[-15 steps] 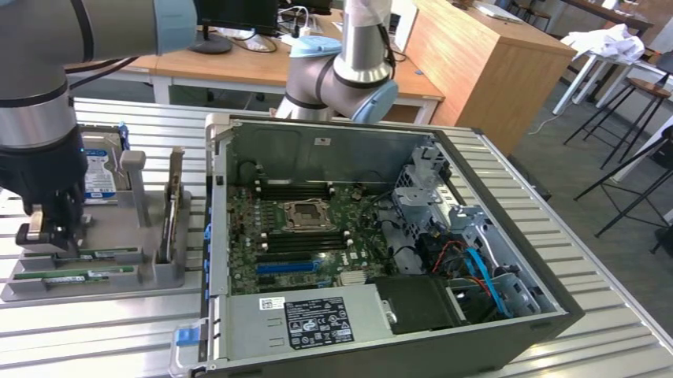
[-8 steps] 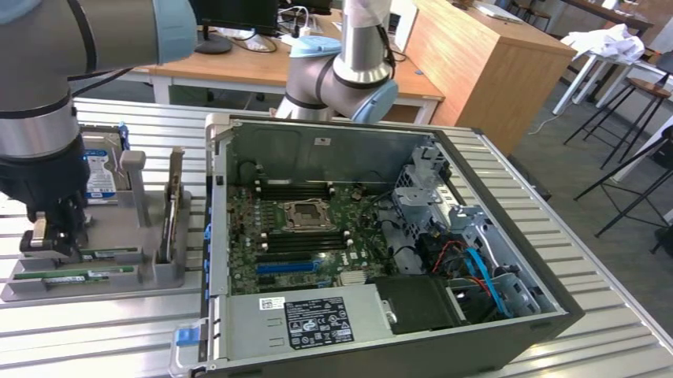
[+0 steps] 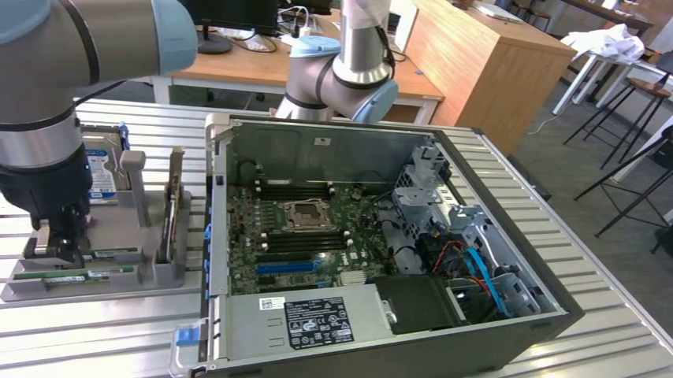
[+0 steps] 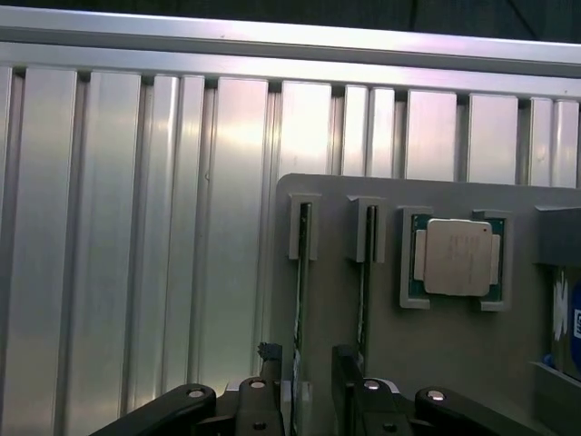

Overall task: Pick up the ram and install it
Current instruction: 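Pick up the ram and move it above insertion slot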

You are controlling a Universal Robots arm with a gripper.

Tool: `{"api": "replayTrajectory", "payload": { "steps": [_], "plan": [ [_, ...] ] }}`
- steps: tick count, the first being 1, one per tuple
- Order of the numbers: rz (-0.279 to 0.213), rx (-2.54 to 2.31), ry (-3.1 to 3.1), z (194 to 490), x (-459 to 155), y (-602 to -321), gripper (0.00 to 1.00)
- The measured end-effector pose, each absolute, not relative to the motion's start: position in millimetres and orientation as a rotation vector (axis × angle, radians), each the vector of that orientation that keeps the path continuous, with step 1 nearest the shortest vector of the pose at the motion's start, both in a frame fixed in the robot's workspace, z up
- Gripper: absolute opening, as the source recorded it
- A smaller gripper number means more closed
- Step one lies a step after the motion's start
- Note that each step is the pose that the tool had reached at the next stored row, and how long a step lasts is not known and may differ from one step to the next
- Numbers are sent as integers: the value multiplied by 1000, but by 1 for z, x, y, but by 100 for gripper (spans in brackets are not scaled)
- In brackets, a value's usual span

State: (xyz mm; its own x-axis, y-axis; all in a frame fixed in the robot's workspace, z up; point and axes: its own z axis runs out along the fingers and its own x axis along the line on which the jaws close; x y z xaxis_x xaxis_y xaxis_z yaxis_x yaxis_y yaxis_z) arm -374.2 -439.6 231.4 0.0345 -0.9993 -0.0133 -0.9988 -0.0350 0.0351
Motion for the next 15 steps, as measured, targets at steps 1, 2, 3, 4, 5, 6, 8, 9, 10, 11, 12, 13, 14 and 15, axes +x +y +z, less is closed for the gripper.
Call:
{"api": "replayTrajectory", "payload": {
  "steps": [1,2,3,4,5,6,8,9,10,11,12,13,14,15],
  "plan": [
    [-53,2248,-2171,230,-374,-440,36],
    [-53,2248,-2171,229,-374,-440,36],
    [-53,2248,-2171,227,-374,-440,36],
    [-53,2248,-2171,226,-374,-440,36],
    [-53,2248,-2171,225,-374,-440,36],
    [-53,2248,-2171,223,-374,-440,36],
    [-53,2248,-2171,221,-374,-440,36],
    [-53,2248,-2171,220,-374,-440,36],
    [-53,2248,-2171,219,-374,-440,36],
    [-53,2248,-2171,218,-374,-440,36],
    [-53,2248,-2171,217,-374,-440,36],
    [-53,2248,-2171,217,-374,-440,36],
    [-53,2248,-2171,217,-374,-440,36],
    [-53,2248,-2171,217,-374,-440,36]
  ]
}}
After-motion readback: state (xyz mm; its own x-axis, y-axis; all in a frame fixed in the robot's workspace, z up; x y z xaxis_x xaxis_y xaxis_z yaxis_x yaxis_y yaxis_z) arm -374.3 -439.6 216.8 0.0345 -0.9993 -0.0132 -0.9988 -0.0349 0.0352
